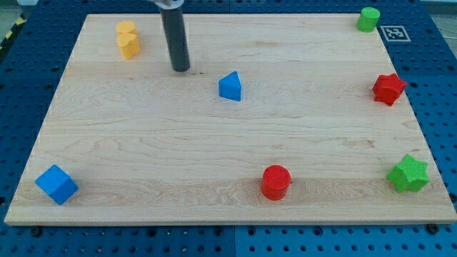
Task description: Move the blue triangle towards the bottom left of the board
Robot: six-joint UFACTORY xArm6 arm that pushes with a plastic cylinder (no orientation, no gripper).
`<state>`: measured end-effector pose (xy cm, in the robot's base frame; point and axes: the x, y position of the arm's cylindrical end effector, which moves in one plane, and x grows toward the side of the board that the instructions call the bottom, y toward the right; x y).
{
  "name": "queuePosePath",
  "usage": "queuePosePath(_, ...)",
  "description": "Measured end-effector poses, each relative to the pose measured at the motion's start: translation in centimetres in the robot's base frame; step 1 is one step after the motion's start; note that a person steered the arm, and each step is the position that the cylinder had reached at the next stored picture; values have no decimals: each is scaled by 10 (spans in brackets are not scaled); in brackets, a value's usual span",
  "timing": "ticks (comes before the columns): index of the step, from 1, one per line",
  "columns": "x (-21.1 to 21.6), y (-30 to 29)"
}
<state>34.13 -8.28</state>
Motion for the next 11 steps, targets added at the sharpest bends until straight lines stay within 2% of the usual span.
queuePosePath(1,-4,15)
queuePosePath(3,20,111)
queuePosePath(4,38,115)
queuePosePath(8,65,43)
queuePosePath(9,76,41)
queuePosePath(10,71,41)
queuePosePath(11,37,39)
